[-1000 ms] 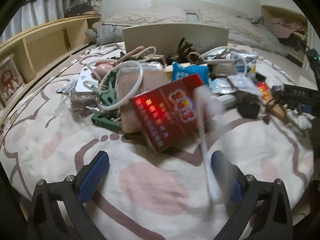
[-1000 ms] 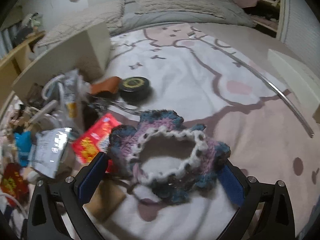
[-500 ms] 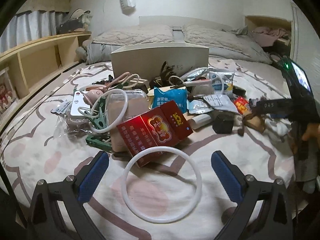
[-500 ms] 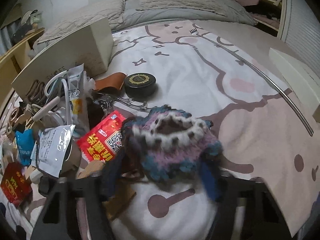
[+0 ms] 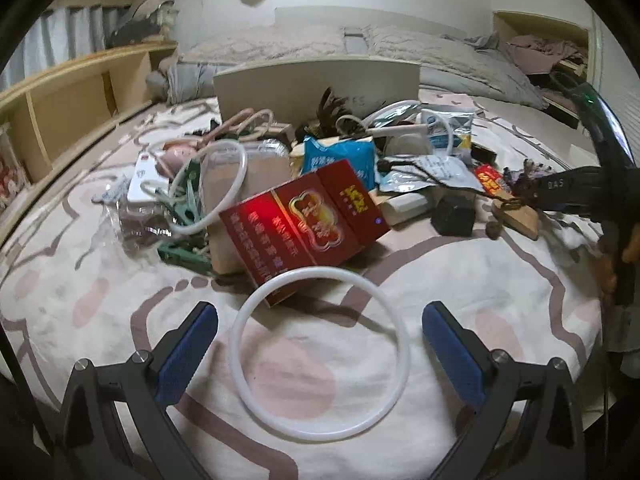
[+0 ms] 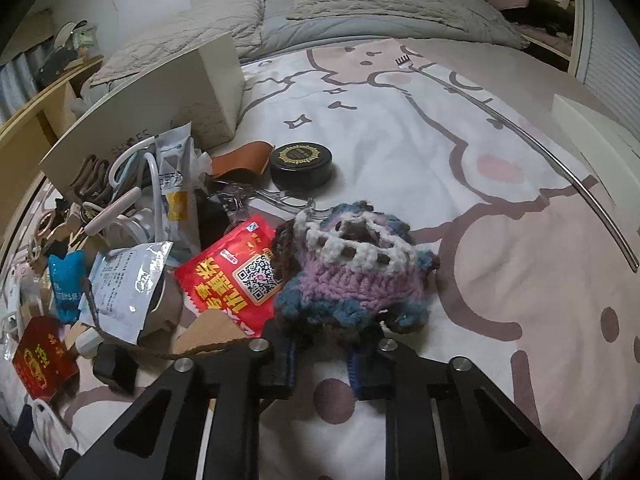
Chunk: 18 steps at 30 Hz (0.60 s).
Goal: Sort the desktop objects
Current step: 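Close right gripper on the knit while left gripper closes on the white ring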
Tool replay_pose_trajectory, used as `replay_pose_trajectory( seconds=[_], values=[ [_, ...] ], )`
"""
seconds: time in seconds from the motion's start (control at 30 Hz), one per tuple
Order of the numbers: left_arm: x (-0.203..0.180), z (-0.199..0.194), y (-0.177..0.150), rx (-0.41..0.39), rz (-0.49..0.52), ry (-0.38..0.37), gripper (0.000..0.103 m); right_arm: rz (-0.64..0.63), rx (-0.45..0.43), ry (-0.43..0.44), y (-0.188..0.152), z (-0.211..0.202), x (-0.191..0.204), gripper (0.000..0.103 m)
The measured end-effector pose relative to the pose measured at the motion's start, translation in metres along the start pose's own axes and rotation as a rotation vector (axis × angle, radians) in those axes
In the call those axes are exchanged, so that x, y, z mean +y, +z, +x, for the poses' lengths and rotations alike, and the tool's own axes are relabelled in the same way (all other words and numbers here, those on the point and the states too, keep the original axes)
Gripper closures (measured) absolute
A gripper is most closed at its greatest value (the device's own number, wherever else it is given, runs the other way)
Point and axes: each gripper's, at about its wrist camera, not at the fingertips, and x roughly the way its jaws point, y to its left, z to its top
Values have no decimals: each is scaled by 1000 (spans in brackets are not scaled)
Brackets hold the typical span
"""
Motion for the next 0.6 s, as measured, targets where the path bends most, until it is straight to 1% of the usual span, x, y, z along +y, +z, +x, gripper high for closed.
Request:
replay_pose_trajectory(
  seconds=[0.07, 0.17, 0.3, 0.47, 0.6],
  values=[
    [3, 1, 0, 3, -16, 8, 0, 1, -5, 8, 0, -1, 0, 91],
    [7, -1, 1, -5, -30, 15, 0, 2, -20, 27, 1, -6, 0, 95],
    [8, 0, 2, -2, -41, 8, 0, 11, -63, 39, 6, -17, -1, 95],
    [9, -3, 2, -14, -39, 6, 0, 58, -101, 56, 13, -32, -11, 95],
    [5, -3, 0, -21, 0, 38, 2, 96, -112, 62, 15, -40, -20, 95]
  ],
)
